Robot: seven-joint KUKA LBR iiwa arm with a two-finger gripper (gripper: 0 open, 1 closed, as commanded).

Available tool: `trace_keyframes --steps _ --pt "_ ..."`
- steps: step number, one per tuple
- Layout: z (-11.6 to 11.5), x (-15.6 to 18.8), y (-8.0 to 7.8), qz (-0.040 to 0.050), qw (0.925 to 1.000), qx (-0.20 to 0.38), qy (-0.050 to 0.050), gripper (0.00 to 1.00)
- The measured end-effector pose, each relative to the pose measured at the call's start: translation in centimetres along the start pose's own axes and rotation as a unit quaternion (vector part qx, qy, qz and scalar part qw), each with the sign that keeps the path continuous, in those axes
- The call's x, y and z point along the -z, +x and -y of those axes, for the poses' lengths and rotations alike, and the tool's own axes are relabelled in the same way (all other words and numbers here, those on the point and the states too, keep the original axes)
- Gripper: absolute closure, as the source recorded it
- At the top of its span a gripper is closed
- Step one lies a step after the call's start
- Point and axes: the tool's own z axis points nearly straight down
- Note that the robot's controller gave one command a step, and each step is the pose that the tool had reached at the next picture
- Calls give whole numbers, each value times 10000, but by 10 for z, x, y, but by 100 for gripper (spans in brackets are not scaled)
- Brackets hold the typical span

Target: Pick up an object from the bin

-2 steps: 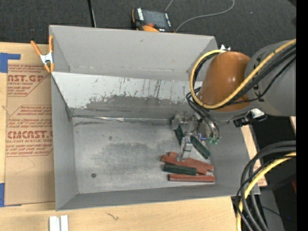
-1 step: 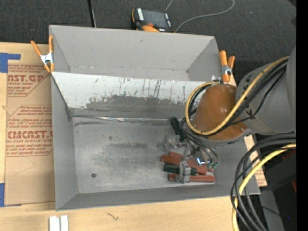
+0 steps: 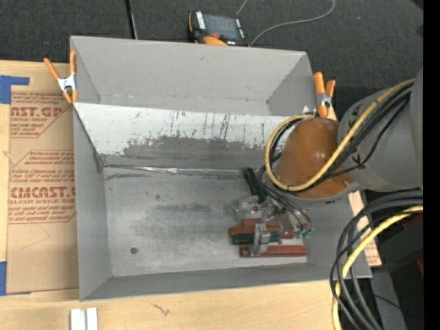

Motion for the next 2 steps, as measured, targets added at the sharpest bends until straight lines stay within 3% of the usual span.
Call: trace_keyframes --steps 1,2 --pt "11 140 28 20 9998 -184 15 100" --pt "6 243 4 14 9846 1748 11 100"
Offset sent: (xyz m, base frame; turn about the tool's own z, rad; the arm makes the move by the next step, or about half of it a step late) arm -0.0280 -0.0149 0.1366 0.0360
